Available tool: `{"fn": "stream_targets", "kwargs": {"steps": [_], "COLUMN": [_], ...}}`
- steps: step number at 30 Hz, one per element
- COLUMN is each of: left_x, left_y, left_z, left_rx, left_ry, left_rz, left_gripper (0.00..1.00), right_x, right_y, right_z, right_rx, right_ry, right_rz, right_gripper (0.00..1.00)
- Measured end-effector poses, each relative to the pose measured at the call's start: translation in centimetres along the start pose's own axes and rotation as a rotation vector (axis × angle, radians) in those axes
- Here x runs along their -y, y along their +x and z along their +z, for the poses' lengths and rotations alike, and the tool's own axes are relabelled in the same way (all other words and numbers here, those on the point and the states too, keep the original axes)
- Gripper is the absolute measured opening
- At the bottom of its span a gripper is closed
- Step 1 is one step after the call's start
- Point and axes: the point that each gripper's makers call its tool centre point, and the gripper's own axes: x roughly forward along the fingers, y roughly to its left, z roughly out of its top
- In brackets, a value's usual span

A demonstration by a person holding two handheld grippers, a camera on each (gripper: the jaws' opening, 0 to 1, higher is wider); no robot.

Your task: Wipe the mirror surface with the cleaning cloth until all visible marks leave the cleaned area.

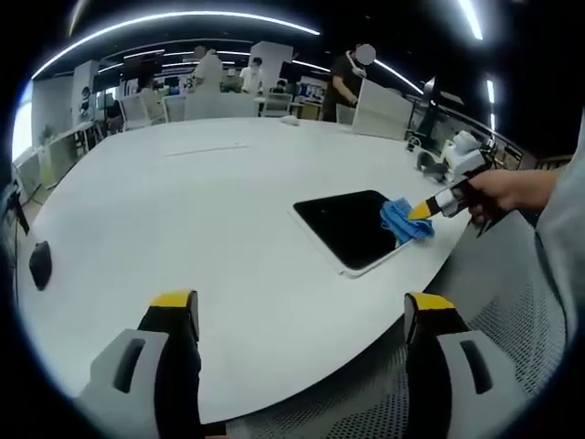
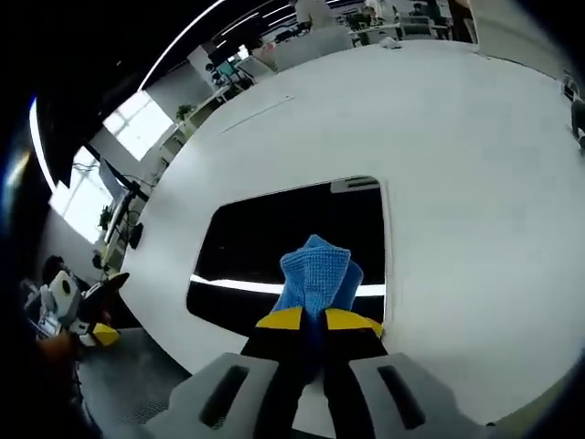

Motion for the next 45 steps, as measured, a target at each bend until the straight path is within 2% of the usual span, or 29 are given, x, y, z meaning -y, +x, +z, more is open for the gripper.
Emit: {"fn": "stream_targets", "kwargs": {"steps": [9,26,35,45], "left_x": [0.2,0.4,0.3,0.5], "left_y": [0.0,0.0,0.0,0.0], "left_z": [0.1,0.1,-0.1,-0.4], "left_rx": [0.002,-0.007,-0.011,-0.026], "left_ry": [0.005,0.009,0.009,0.018], "left_rz": [-0.003,-0.009,-0.015,-0.028], "left_gripper": [0.93,0.93,0.93,0.94], "right_x": [-2.1,-4.7,-7.5,-9.3], "right_y": [0.7,2.3,3.1,4.2], "right_z": [-0.1,-0.1,-0.6,-0.7], "right_rx": [-0.019,-0.036,-0.057,-0.069], "right_ry": [-0.022,-0.044,-0.06,-0.082], "right_rz": [0.018,0.03,0.051,0.06], "right_gripper": [0.01,0.01,0.01,0.01]}}
